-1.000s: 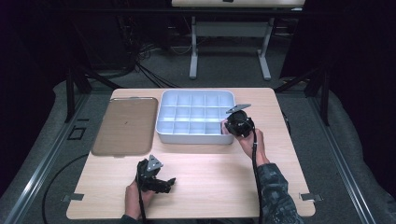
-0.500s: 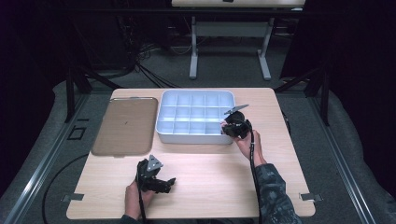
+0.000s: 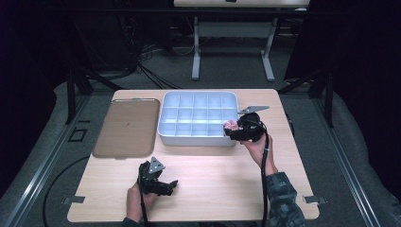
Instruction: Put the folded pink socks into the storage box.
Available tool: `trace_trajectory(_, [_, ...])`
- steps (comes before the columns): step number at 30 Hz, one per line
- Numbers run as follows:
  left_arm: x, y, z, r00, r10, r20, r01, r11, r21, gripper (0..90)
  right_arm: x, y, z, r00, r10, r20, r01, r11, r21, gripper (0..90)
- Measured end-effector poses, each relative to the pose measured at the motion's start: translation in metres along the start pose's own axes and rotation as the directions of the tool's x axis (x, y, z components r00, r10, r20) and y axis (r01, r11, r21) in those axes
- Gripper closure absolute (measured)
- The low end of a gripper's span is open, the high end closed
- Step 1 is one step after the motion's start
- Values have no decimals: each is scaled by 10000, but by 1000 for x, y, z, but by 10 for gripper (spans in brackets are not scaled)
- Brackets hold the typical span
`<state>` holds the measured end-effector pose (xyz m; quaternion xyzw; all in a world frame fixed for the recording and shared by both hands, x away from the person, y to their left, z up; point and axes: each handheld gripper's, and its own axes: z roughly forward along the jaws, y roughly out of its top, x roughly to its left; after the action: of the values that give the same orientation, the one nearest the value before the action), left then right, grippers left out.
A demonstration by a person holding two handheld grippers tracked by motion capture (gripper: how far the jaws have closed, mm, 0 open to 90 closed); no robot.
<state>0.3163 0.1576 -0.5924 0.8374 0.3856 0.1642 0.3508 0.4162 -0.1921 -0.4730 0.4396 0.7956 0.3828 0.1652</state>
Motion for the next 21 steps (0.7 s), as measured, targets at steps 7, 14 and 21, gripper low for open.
trace_trajectory(7, [0, 0, 0, 10000, 3, 0, -3, 10000, 0, 1, 15, -8, -34, 9997, -230, 9, 230, 9984, -522, 137])
trace_trajectory(14, [0, 0, 0, 10000, -10, 5, 10, 10000, 2, 1, 26, -38, -63, 9980, -580, 261, 599, 9951, -793, 68])
trace_trajectory(21, [0, 0, 0, 10000, -4, 6, 4, 10000, 2, 0, 23, -86, -81, 9982, -234, 553, 273, 9970, -719, 50])
